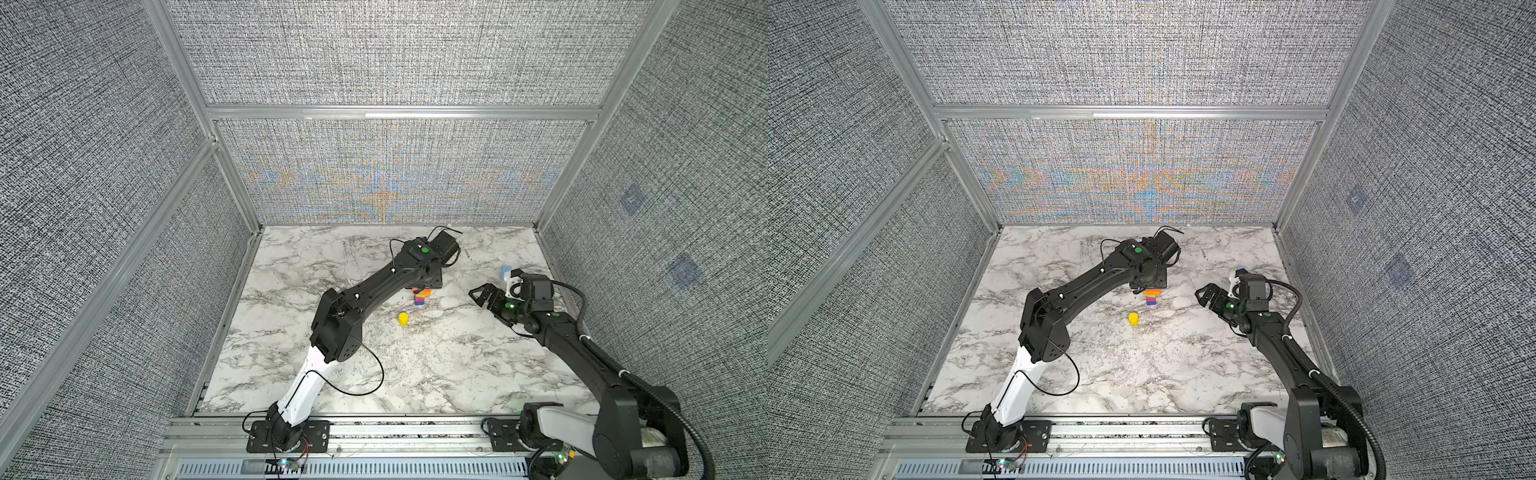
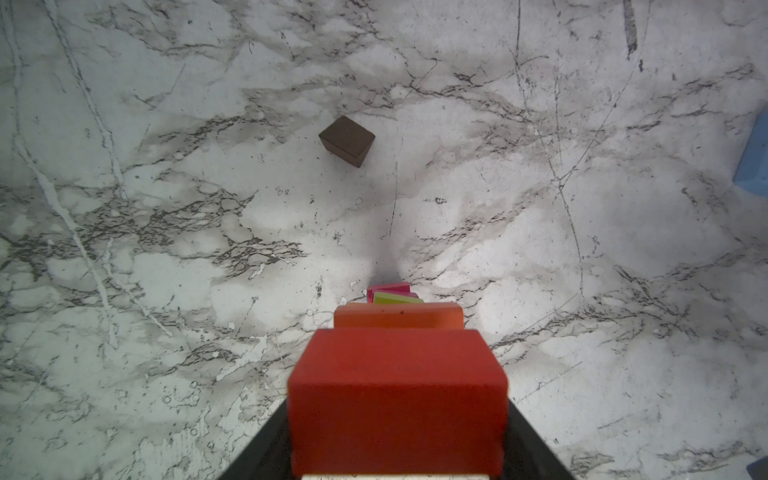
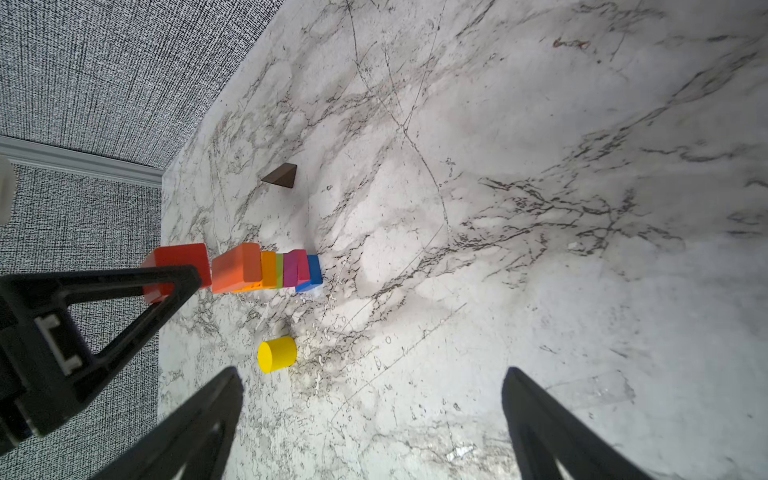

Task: Build the wood block tower
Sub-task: 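Lower the small red block onto the orange-red brick with the left gripper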

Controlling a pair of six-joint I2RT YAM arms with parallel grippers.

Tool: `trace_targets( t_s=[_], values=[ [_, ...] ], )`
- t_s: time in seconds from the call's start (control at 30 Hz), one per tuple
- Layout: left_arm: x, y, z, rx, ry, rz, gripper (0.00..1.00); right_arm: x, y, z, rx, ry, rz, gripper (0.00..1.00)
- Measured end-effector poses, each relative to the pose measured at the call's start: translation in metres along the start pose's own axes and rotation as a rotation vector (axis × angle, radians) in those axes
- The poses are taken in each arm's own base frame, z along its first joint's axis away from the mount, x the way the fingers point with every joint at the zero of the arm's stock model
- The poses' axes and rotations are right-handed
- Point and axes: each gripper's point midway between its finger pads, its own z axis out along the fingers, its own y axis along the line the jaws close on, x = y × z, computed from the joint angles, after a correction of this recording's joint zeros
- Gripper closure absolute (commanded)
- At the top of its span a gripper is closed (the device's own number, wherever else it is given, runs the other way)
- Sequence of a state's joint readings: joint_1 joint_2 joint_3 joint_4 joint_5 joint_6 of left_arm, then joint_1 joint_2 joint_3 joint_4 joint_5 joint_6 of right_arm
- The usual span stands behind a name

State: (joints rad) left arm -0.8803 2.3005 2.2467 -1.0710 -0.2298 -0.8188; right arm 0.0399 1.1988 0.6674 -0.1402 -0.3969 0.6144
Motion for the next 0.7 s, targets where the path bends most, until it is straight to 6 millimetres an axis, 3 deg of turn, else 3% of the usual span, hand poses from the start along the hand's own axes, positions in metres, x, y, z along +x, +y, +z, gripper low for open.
trace_targets(
  t_s=[0.7],
  values=[
    [0.0061, -0.0026, 0.0061, -0.008, 0.011, 0.012, 0.50, -0.0018, 0.0026, 0.0005, -0.013, -0.006, -0.005, 0.01]
  ],
)
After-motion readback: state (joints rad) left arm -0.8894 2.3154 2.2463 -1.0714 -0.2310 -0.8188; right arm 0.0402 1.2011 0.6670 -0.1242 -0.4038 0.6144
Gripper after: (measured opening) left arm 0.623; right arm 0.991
